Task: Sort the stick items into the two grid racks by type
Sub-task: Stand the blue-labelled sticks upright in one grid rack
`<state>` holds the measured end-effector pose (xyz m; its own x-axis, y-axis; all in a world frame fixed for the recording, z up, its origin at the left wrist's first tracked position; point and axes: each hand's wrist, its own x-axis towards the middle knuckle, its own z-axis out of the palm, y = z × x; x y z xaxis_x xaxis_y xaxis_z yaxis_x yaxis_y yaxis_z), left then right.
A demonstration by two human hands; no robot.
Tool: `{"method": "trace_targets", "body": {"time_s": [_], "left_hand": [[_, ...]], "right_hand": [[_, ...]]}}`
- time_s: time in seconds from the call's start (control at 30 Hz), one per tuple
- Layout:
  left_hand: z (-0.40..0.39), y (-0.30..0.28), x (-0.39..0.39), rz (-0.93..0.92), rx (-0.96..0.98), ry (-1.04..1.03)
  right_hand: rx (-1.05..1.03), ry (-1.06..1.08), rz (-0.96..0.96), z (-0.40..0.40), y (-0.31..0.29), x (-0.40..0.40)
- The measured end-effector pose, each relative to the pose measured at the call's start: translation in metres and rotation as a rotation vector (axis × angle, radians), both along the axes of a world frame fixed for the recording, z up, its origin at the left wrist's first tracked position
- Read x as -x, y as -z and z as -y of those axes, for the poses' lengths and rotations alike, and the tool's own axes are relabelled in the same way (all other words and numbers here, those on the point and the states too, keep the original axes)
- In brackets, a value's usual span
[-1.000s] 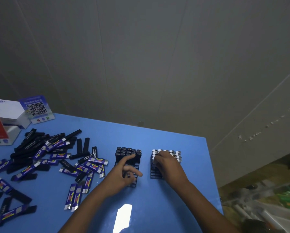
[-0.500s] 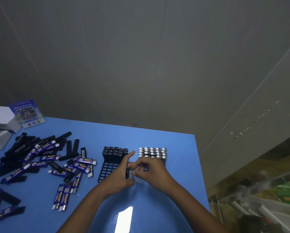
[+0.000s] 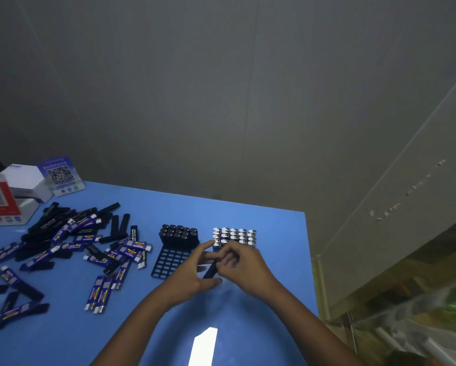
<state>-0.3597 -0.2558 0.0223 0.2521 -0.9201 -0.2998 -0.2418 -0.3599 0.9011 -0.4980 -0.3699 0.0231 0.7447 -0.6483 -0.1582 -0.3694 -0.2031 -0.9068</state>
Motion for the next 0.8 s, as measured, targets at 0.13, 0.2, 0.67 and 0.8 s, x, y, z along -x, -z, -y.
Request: {"method": "trace_targets", "body": {"time_s": [0.13,0.2,0.67,0.8], "left_hand": [[-0.016,0.002,-0.01,0.315,-0.003,-0.147],[-0.027,0.005,-0.019,0.527,-0.036,-0.183],[-0.07,0.009,-0.033,0.792,-0.063,-0.257],[-0.074,0.018,-0.058,0.905,-0.081,-0.231]], "right_hand": [[-0.193,0.104,-0.026,0.01,0.005,0.013],[-0.362,0.105,0.036,0.011,0.011,0.019],[-0.814,0.253,0.277,-0.019,0.017,0.001],[-0.678,0.157,0.191,-0.026,0.014,-0.011]]}}
